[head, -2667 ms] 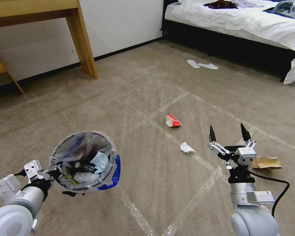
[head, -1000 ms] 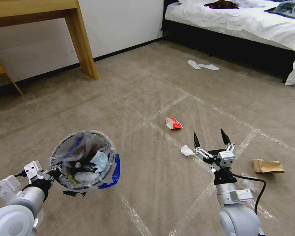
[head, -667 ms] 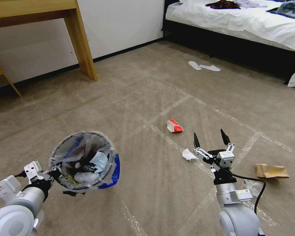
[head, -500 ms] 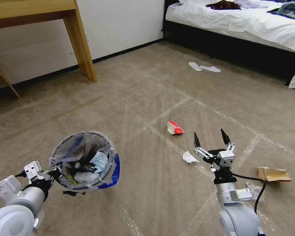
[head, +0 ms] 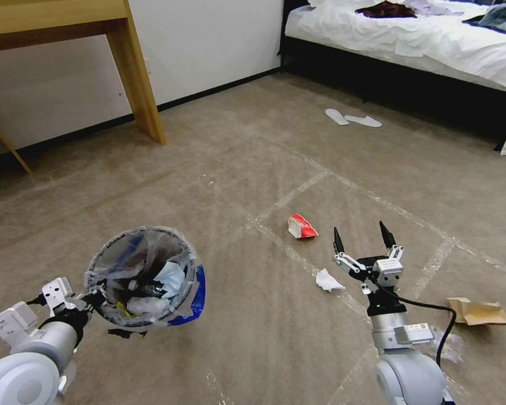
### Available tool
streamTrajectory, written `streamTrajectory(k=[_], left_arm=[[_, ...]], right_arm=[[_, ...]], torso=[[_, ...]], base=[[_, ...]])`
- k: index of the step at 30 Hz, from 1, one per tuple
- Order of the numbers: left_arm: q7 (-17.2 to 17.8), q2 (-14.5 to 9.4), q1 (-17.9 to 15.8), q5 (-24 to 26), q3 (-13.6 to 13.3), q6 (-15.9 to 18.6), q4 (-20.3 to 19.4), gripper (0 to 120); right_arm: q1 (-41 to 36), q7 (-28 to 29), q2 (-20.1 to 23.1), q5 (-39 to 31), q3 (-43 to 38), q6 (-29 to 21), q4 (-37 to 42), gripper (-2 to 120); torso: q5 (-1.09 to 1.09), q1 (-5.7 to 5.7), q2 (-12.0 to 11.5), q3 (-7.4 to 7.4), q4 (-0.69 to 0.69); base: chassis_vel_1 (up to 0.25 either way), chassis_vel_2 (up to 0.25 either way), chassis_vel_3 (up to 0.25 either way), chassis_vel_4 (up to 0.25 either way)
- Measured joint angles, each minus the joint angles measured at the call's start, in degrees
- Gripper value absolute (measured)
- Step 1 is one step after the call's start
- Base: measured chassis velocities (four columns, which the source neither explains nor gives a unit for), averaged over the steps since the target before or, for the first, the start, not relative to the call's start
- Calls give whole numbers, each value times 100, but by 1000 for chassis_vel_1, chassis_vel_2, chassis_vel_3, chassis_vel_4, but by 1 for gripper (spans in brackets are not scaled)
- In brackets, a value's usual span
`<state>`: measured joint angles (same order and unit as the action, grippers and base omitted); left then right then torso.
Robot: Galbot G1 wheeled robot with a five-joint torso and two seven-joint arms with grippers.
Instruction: Pick up the trash bin and place the garbage on the floor into it.
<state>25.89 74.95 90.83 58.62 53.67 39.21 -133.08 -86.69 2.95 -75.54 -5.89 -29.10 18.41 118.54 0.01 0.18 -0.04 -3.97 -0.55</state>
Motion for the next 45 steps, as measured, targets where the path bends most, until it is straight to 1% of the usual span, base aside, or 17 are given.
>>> streamTrajectory(k=[10,17,24,33,36,37,38,39,40,41,42,43,44,45], left_arm=[[-2,-28,-37,5,-4,-1,42,1],[-3,6,-144,-7,-79,-1,186,1],[-3,-34,-251,8,-102,1,309,1],[-11,-25,-247,1,-106,2,354,1],[-15,-25,-218,-1,-91,-3,324,1],[-17,-26,-208,-3,-87,-5,308,1],[-18,-21,-202,-7,-86,-5,298,1],[-18,-21,-202,-7,-86,-5,298,1],[-19,-17,-200,-10,-86,-5,295,1],[-19,2,-178,-30,-87,-6,283,1],[-25,17,-155,-53,-88,-8,277,1],[-25,17,-155,-53,-88,-8,277,1],[-35,30,-135,-74,-90,-12,272,1],[-51,52,-111,-105,-90,-19,262,1]], right_arm=[[72,58,-16,-47,88,-10,-99,100],[138,67,-18,-60,116,-31,-175,100],[195,73,-40,-74,110,-88,-218,100],[190,109,-38,-74,88,-163,-221,100],[177,232,-18,-106,85,-310,-172,100],[182,335,12,-167,92,-446,-144,100],[202,565,86,-381,147,-806,-93,100],[202,565,86,-381,147,-806,-93,100],[210,633,107,-465,168,-909,-80,100],[288,1085,221,-1034,305,-1602,-29,100],[348,1342,268,-1406,390,-2020,-31,100],[348,1342,268,-1406,390,-2020,-31,100],[405,1560,294,-1673,454,-2315,-45,100],[503,1896,321,-2049,546,-2709,-88,100]], torso=[[0,0,0,0,1],[0,-1,0,0,0],[0,-1,0,0,0],[0,-1,0,0,0],[0,-1,0,0,0],[0,-1,0,0,0],[0,-1,0,0,0],[0,-1,0,0,0],[0,-1,0,0,0],[-1,-1,0,0,-1],[0,-1,0,0,0],[0,-1,0,0,0],[0,-1,0,0,0],[-1,-1,0,0,1]], base=[[-58,52,51,-47],[0,0,0,0],[0,0,0,0],[0,0,0,0],[0,0,0,0],[0,0,0,0],[0,0,0,0],[0,0,0,0],[0,0,0,0],[0,0,0,0],[0,0,0,0],[0,0,0,0],[0,0,0,0],[0,0,0,0]])
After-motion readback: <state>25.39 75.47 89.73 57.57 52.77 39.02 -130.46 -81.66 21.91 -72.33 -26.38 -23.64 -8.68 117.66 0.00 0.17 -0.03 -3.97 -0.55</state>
